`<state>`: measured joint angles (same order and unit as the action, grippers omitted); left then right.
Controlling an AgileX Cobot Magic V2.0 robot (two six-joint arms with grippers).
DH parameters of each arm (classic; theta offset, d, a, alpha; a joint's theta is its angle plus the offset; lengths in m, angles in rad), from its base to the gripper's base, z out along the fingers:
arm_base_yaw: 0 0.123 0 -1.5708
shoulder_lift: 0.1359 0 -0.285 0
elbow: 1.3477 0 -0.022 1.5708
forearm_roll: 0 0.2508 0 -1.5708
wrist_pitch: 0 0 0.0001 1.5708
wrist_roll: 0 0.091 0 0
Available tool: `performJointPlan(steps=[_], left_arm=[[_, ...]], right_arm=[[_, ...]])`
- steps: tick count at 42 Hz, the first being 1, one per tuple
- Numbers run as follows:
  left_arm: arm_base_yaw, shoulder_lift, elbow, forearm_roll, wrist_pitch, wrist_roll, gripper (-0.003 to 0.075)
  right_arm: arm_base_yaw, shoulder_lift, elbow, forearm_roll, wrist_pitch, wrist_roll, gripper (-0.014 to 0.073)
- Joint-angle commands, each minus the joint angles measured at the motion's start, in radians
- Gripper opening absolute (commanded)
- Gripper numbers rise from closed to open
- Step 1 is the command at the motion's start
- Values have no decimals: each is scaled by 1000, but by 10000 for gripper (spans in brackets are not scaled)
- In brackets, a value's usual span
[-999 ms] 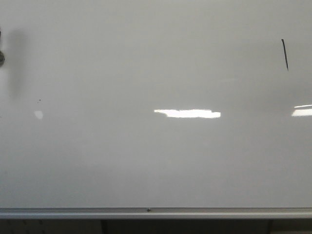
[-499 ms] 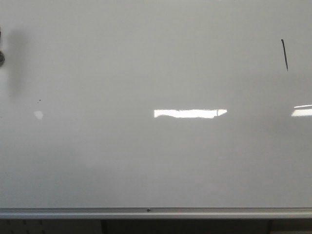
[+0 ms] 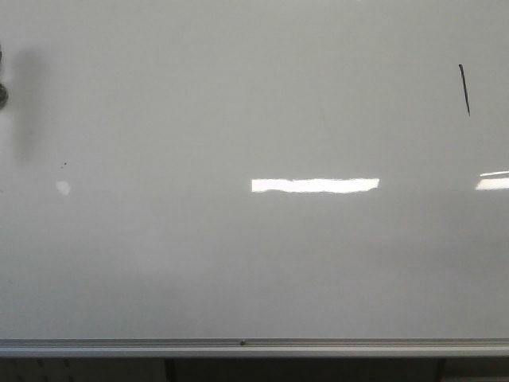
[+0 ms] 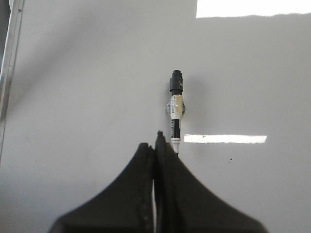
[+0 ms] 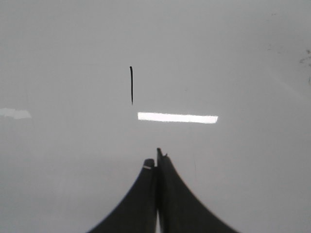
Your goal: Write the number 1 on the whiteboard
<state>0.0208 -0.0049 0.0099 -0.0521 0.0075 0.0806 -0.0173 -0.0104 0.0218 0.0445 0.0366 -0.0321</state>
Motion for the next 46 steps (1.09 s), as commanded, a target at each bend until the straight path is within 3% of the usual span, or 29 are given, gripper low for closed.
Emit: performJointPlan(steps=[1, 46], left_arm=[[1, -17, 22, -6, -85, -2, -20], [1, -17, 22, -6, -85, -2, -20]], right_arm=[[-7, -17, -17, -8, -128, -2, -97], [-10, -17, -17, -7, -99, -2, -97]])
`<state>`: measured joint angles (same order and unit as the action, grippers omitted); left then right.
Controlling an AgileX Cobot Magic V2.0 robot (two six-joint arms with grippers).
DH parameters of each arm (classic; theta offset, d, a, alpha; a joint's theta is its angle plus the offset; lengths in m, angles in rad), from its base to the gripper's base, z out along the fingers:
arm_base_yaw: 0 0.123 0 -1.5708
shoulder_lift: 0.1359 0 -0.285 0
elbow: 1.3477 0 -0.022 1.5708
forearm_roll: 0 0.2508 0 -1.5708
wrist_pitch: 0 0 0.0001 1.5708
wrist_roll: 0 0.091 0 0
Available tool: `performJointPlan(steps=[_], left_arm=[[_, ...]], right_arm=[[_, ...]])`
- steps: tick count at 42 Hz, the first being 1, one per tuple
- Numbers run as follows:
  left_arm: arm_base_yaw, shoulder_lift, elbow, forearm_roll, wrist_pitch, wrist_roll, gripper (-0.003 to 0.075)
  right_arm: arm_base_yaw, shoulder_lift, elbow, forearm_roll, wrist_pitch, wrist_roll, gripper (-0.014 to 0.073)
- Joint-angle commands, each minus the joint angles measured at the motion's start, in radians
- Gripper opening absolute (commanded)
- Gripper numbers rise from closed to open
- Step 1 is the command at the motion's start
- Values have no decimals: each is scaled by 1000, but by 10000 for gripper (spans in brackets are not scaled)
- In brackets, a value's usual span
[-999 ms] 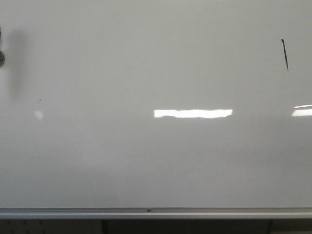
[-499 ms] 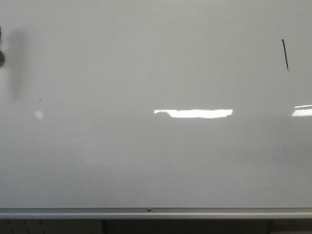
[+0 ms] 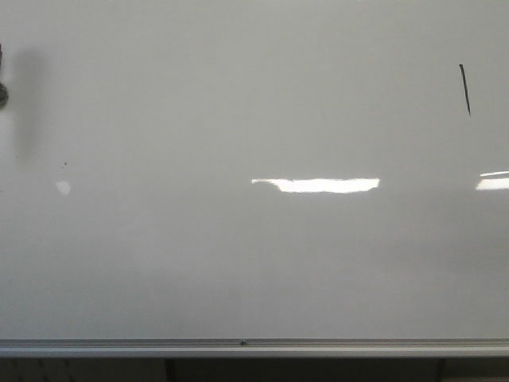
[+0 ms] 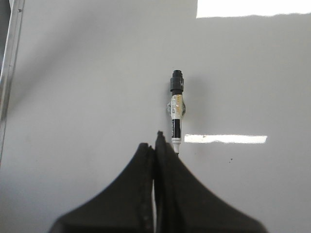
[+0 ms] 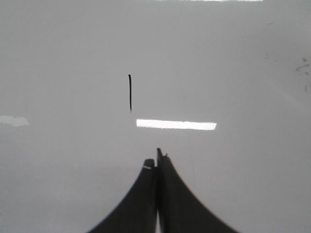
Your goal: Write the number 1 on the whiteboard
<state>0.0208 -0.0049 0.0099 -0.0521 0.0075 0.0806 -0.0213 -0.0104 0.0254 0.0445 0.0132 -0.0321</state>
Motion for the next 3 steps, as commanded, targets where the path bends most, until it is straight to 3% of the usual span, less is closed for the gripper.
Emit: performJointPlan(steps=[1, 3], left_arm=[[1, -17, 22, -6, -85, -2, -20], [1, -17, 22, -6, -85, -2, -20]], right_arm=[[-6, -17, -21, -7, -75, -2, -97], [-6, -17, -21, -7, -75, -2, -97]])
